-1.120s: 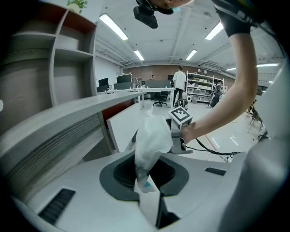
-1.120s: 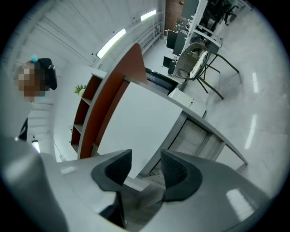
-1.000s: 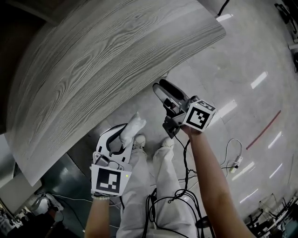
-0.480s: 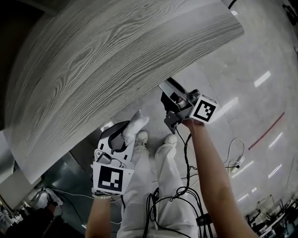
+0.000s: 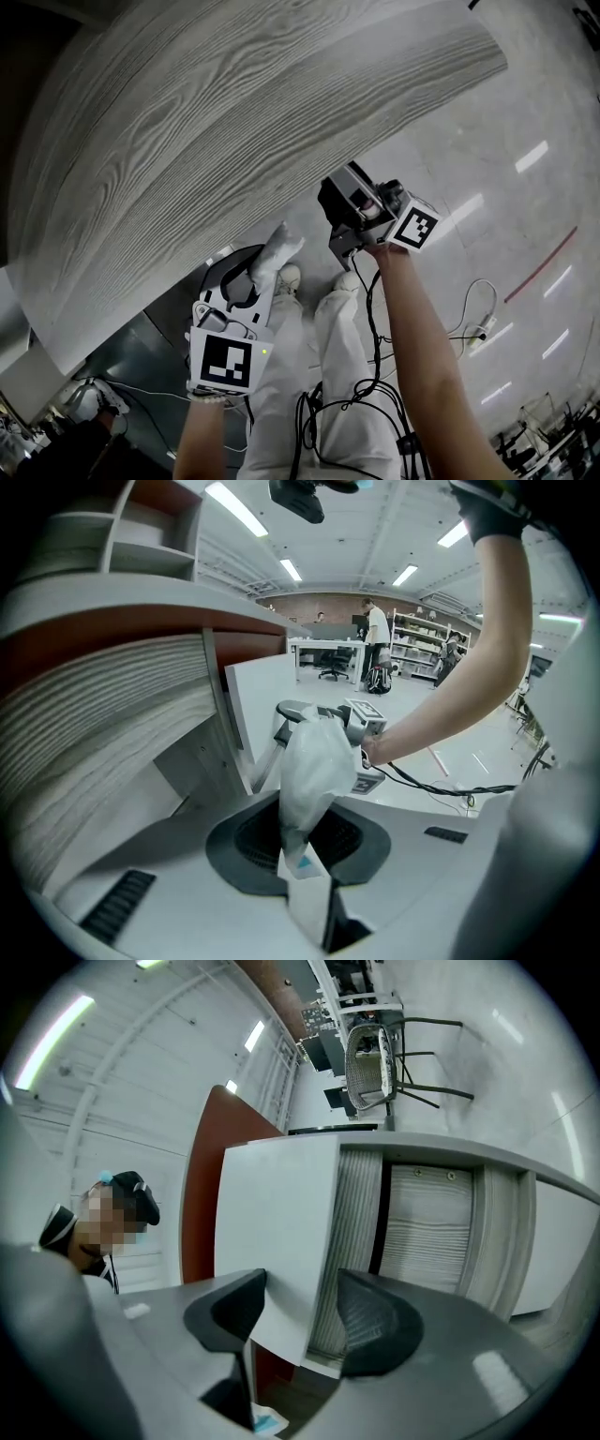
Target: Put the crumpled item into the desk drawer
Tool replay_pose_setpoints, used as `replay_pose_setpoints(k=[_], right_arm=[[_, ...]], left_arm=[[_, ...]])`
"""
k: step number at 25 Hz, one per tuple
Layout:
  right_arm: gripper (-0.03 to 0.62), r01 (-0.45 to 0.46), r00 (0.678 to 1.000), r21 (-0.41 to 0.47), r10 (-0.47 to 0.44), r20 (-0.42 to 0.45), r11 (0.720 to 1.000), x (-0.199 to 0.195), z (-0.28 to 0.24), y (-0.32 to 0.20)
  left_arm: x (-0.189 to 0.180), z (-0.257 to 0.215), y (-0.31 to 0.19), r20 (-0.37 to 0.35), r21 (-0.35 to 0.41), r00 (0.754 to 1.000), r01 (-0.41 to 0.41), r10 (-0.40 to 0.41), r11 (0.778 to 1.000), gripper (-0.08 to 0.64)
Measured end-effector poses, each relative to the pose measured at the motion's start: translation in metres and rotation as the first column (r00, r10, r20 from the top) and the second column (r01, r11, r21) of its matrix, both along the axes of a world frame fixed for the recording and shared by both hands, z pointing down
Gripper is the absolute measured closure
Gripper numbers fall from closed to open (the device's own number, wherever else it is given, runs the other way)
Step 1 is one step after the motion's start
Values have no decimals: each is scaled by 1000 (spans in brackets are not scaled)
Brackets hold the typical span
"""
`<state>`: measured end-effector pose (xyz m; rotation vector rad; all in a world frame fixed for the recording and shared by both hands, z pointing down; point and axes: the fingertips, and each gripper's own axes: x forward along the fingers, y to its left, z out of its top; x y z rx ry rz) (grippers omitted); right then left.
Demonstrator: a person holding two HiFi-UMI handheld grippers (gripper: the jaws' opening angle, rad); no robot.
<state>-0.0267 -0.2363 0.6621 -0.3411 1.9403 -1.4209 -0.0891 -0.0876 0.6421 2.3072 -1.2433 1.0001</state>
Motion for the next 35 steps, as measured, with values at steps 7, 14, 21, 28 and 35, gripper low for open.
replay_pose_setpoints(k=[7,14,21,28,35], right_arm=[[410,-44,995,15,42,92,999,6,-5,1],[439,-10,997,45,6,79,999,4,1,5],[437,23,999,39,-24,44,999,15,-10,19],[437,55,998,34,-56,17,998,50,-5,51],[423,34,989,16,-31,-143,999,53,-1,50]], left_arm=[[6,-3,-1,5,6,1000,-15,15,1000,508],[-3,-7,-4,10,30,1000,-15,15,999,508],[-14,-34,-1,17,23,1000,-19,19,1000,508],[11,-31,16,14,16,998,-68,68,998,509],[14,-44,14,13,24,997,-78,77,997,508]])
